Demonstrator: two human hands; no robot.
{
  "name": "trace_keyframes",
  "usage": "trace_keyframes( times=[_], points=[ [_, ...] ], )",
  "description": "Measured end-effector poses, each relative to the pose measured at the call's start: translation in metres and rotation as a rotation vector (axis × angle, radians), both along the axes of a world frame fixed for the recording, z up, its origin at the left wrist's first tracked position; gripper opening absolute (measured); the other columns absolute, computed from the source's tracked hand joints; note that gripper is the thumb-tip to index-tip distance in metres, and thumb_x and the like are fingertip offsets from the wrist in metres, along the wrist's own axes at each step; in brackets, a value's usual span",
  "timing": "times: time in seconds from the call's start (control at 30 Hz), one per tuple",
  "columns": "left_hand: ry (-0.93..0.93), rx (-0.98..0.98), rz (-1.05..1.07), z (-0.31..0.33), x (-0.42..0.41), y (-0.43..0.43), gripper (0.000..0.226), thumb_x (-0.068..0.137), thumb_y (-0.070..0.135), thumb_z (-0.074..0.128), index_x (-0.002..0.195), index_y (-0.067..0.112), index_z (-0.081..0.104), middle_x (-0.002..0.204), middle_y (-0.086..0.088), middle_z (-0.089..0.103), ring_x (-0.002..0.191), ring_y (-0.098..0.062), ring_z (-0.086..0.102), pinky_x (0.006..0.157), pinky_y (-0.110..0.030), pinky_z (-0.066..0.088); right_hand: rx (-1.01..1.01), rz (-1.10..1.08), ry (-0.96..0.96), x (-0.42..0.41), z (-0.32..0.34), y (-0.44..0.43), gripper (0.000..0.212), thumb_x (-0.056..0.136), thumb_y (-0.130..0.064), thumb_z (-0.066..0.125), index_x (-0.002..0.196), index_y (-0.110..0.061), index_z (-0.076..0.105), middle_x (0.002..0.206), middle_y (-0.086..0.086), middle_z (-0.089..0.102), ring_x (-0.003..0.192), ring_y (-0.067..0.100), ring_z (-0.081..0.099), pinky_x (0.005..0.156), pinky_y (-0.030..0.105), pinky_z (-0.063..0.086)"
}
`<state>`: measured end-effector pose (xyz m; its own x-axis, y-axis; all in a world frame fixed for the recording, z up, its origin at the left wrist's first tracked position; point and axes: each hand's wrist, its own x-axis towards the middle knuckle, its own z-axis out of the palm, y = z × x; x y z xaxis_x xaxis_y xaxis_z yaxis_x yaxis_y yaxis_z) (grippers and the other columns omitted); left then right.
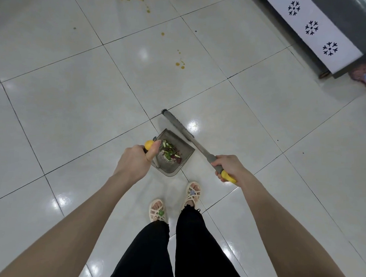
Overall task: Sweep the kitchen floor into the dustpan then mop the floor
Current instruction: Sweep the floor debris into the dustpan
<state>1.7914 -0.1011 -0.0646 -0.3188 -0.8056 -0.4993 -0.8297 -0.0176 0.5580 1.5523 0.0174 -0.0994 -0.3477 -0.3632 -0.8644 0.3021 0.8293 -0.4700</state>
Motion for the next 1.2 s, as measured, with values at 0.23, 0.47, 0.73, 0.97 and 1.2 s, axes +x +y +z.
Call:
trace_keyframes(
  times=[0.23, 0.47, 0.73, 0.97, 1.2],
  points=[
    [-0.029, -0.005, -0.009, 0.0, 0.01, -0.003, 0.067, 0.093, 0.064, 0.034, 0.055, 0.009, 0.031, 0.054, -0.007, 0.04, 0.055, -0.023, 0.041, 0.052, -0.033, 0.032, 0.059, -0.05, -0.087, 0.018, -0.013, -0.001, 0.027, 0.087, 0.0, 0.058, 0.113, 0.0, 0.06, 0.082, 0.014, 0.049, 0.053, 0.019, 0.047, 0.037, 0.017, 0.04],
    [-0.03, 0.003, -0.009, -0.001, 0.011, -0.006, 0.068, 0.092, 0.066, 0.033, 0.056, 0.008, 0.033, 0.055, -0.008, 0.041, 0.056, -0.025, 0.041, 0.05, -0.033, 0.031, 0.039, 0.011, -0.035, 0.014, 0.011, 0.012, 0.026, 0.086, 0.0, 0.059, 0.111, 0.001, 0.062, 0.073, 0.013, 0.05, 0.049, 0.019, 0.047, 0.037, 0.017, 0.039],
    [-0.008, -0.007, -0.004, -0.002, 0.014, 0.002, 0.067, 0.093, 0.064, 0.036, 0.054, 0.01, 0.031, 0.053, -0.006, 0.039, 0.054, -0.023, 0.039, 0.051, -0.033, 0.029, 0.019, -0.025, -0.014, 0.021, -0.002, -0.003, 0.024, 0.085, 0.002, 0.057, 0.109, 0.005, 0.059, 0.069, 0.011, 0.048, 0.049, 0.021, 0.044, 0.038, 0.018, 0.038],
    [-0.002, -0.024, -0.012, -0.004, 0.014, 0.0, 0.068, 0.092, 0.065, 0.035, 0.054, 0.009, 0.032, 0.053, -0.007, 0.039, 0.054, -0.024, 0.04, 0.051, -0.033, 0.03, 0.053, 0.009, -0.065, 0.039, -0.004, 0.017, 0.029, 0.084, 0.003, 0.059, 0.113, 0.005, 0.062, 0.079, 0.014, 0.049, 0.047, 0.021, 0.049, 0.038, 0.019, 0.039],
    [0.01, -0.011, 0.004, -0.005, 0.02, -0.002, 0.073, 0.091, 0.067, 0.034, 0.059, 0.002, 0.044, 0.056, -0.009, 0.042, 0.056, -0.024, 0.042, 0.054, -0.034, 0.035, 0.006, -0.066, -0.059, 0.029, 0.017, 0.024, 0.035, 0.086, -0.002, 0.06, 0.119, 0.01, 0.056, 0.078, 0.014, 0.05, 0.05, 0.018, 0.048, 0.035, 0.017, 0.036]
  ],
)
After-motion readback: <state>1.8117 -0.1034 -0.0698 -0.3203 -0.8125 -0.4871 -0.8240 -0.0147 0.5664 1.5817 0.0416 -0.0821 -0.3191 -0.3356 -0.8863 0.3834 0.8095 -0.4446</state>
